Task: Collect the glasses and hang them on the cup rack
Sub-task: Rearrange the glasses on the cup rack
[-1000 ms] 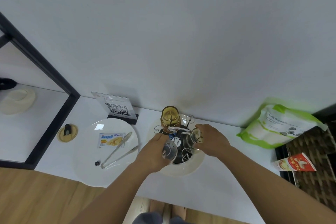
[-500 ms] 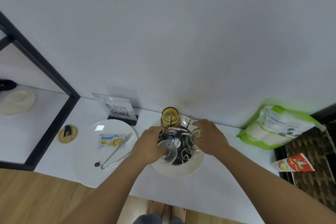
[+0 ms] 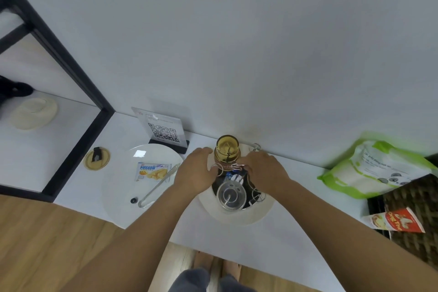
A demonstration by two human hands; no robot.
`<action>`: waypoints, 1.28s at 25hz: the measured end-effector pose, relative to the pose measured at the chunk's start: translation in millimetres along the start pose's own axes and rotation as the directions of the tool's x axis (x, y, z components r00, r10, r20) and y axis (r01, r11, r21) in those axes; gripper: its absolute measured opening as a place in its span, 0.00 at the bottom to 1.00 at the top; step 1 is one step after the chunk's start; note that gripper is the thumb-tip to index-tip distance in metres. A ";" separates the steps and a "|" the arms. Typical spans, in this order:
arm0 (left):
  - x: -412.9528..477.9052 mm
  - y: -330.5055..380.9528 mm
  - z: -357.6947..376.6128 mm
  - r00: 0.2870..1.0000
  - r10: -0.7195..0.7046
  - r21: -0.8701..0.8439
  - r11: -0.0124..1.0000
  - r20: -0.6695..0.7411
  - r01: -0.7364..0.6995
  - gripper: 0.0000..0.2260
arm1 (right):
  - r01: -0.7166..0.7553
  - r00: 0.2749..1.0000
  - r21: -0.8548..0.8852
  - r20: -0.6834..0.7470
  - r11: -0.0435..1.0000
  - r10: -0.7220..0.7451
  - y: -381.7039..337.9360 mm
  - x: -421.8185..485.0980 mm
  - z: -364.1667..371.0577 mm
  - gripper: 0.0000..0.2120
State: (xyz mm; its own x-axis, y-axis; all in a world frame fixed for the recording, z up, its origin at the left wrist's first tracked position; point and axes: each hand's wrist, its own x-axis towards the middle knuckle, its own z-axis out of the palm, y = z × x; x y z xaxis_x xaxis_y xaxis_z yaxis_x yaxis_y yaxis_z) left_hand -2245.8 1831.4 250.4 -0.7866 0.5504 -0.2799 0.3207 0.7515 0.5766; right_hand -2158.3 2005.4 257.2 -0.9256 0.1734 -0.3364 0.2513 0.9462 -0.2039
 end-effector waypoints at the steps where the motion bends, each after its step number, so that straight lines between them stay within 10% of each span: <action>1: 4.9 -0.9 -1.1 1.000 -0.005 -0.003 1.000 -0.006 0.005 0.24 | 0.027 0.999 -0.041 -0.023 0.999 -0.028 0.6 0.2 0.6 0.17; 5: 23.7 -1.3 -0.3 0.999 -0.031 -0.040 0.999 0.033 0.033 0.28 | 0.073 0.993 -0.061 -0.093 0.995 -0.079 -0.6 -2.7 -2.3 0.17; 12: 24.8 -11.7 10.4 0.995 -0.031 -0.082 0.996 0.097 0.039 0.29 | -0.212 0.919 0.575 -0.157 0.790 0.362 31.4 -13.3 -4.1 0.15; 16: 19.1 -10.2 12.3 0.995 0.012 -0.092 0.996 0.096 -0.004 0.26 | -0.358 0.915 0.485 0.012 0.798 0.403 50.7 -15.3 14.4 0.25; 25: 10.5 -14.2 10.8 0.994 0.021 -0.052 0.999 0.110 -0.015 0.33 | -0.271 0.930 0.431 -0.112 0.861 0.349 47.8 -25.8 15.6 0.22; 29: -1.5 -8.3 10.5 0.941 0.314 0.120 0.946 -0.122 -0.300 0.18 | -0.020 0.980 0.095 -0.196 0.995 0.038 31.4 -78.7 32.5 0.22; 32: -23.4 -2.2 28.0 0.911 0.408 0.205 0.889 0.056 -0.410 0.15 | -0.097 0.995 0.076 -0.026 0.992 0.099 24.0 -88.6 48.3 0.34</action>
State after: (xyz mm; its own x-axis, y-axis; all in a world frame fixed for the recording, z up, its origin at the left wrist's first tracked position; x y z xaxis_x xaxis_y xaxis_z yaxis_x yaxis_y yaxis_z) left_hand -2213.4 1827.1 234.2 -0.5565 0.8285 -0.0629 0.7158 0.5165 0.4699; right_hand -2056.6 1999.6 237.7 -0.9030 0.2737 -0.3312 0.3610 0.9013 -0.2396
